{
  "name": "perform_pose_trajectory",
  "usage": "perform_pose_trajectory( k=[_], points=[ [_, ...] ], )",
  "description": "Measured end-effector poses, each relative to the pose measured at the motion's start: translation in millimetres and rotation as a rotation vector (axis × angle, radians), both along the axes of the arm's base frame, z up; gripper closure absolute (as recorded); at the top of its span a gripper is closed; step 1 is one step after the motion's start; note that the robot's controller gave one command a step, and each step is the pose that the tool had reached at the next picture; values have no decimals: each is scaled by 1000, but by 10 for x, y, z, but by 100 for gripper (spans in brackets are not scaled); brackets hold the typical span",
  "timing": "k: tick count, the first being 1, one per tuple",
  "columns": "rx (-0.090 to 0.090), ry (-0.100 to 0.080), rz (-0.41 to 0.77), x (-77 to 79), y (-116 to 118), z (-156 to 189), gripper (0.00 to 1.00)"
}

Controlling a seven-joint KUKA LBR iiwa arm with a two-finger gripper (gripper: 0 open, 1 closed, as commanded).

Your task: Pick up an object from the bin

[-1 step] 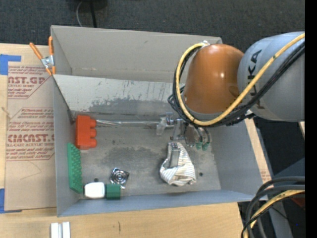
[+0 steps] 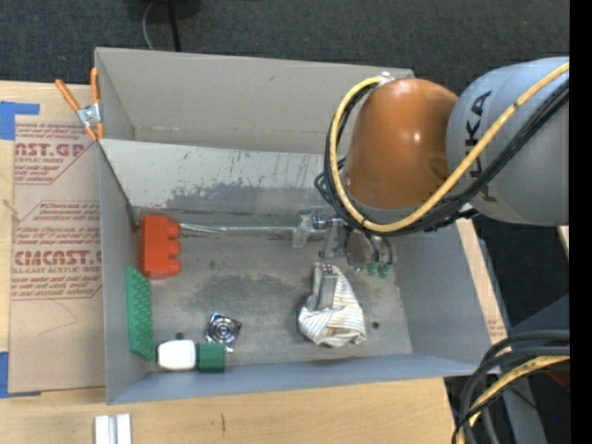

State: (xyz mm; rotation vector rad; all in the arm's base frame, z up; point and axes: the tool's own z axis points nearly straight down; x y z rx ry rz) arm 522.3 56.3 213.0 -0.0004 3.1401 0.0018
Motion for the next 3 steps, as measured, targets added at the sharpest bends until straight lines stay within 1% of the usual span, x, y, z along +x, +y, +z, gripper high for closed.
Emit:
perform_pose_trajectory(
  k=[1, 2, 3],
  points=[
    [0, -1, 86, -117, -263, -612, 0],
    [-1, -1, 309, -211, -554, -1177, 0],
    [1, 0, 282, -279, -665, -1407, 0]
  ],
)
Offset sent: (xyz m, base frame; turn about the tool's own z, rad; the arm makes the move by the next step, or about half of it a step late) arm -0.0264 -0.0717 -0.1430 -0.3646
